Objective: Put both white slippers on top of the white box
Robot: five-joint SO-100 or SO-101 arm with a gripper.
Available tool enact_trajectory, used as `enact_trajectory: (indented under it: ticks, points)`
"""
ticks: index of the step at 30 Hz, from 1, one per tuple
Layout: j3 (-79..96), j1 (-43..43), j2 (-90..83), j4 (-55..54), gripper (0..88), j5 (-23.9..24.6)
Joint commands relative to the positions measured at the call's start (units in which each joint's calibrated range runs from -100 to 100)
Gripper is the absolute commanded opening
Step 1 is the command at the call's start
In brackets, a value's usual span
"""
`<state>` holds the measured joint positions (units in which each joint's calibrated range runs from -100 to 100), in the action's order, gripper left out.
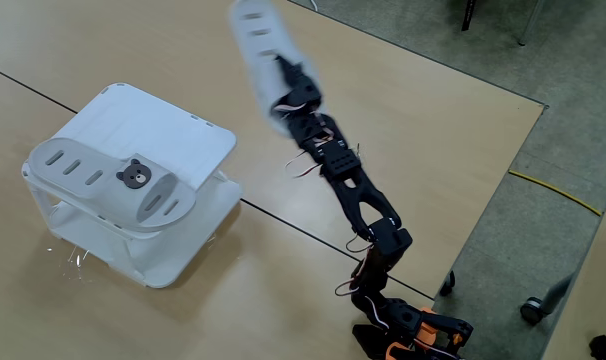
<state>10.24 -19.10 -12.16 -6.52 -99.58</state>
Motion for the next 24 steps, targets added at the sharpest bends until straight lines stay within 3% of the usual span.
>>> enact_trajectory:
  ticks: [1, 9, 24]
  points:
    - [-7.4, 7.8, -5.9, -0.1, 0.8, -0.4]
    - [-18.3, 14.9, 7.5, -0.2, 0.8, -0.4]
    - [-39.7, 17.0, 30.5, -0.2, 0.8, -0.4]
